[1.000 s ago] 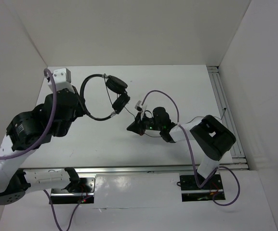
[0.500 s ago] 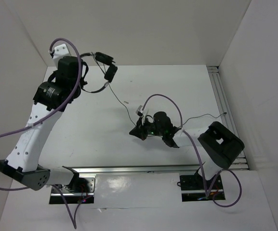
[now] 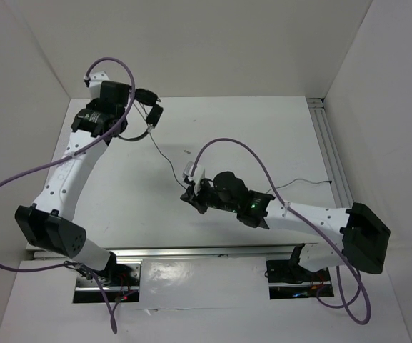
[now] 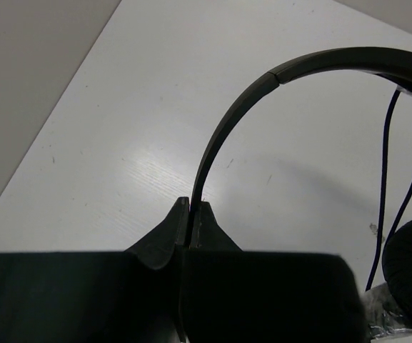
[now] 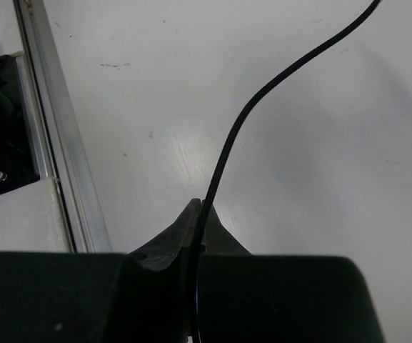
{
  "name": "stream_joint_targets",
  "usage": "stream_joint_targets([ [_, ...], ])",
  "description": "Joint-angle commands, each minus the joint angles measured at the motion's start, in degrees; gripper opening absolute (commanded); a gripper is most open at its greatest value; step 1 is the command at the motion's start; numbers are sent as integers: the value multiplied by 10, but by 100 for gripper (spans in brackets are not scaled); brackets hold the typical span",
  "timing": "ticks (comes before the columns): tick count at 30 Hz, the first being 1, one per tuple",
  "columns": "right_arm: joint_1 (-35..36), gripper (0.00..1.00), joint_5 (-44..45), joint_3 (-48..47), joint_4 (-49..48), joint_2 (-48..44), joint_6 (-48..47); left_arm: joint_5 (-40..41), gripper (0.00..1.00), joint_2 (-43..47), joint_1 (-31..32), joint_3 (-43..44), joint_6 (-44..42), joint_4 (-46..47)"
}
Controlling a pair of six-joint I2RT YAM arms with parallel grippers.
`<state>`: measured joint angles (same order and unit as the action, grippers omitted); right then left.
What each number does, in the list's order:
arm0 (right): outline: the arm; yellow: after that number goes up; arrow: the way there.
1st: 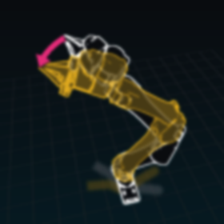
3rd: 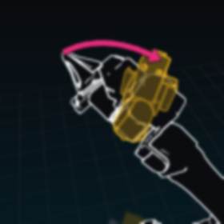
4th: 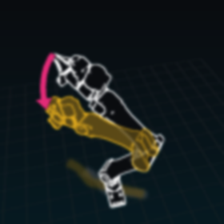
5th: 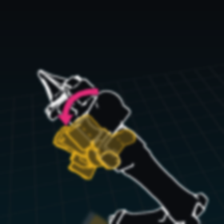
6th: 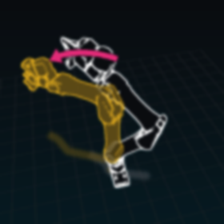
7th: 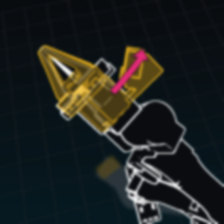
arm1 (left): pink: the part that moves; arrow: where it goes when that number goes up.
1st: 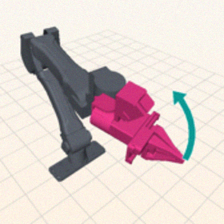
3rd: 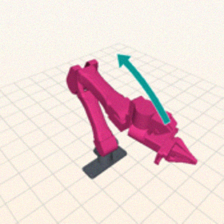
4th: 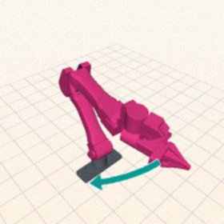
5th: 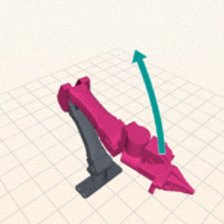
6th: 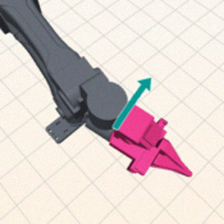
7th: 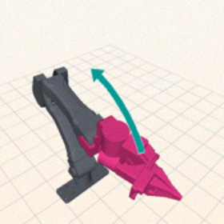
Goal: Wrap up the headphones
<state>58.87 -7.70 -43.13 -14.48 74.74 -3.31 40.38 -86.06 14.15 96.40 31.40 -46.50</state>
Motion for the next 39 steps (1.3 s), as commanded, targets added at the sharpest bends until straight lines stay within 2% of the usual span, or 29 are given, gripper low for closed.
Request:
stream_joint_targets([
  [1, 12, 0, 81, -57, 81, -32, -50, 36, 0, 0, 22, -22, -19, 37],
  [6, 18, 0, 95, -113, 129, -45, -77, 58, 0, -5, 64, -57, -30, 28],
  [13, 18, 0, 160, -172, 155, -45, -130, 11, 0, -10, 110, -130, -65, 28],
  [19, -2, 0, 213, -226, 155, -28, -165, -25, 0, 36, 159, -178, -90, 21],
  [27, -60, 0, 205, -249, 142, 9, -178, -46, 0, 148, 246, -241, -109, 16],
  [33, -99, 2, 166, -238, 110, 20, -173, -85, 0, 224, 306, -235, -128, 1],
  [39, -125, 2, 131, -238, 93, 37, -161, -113, 0, 252, 345, -158, -147, -33],
])
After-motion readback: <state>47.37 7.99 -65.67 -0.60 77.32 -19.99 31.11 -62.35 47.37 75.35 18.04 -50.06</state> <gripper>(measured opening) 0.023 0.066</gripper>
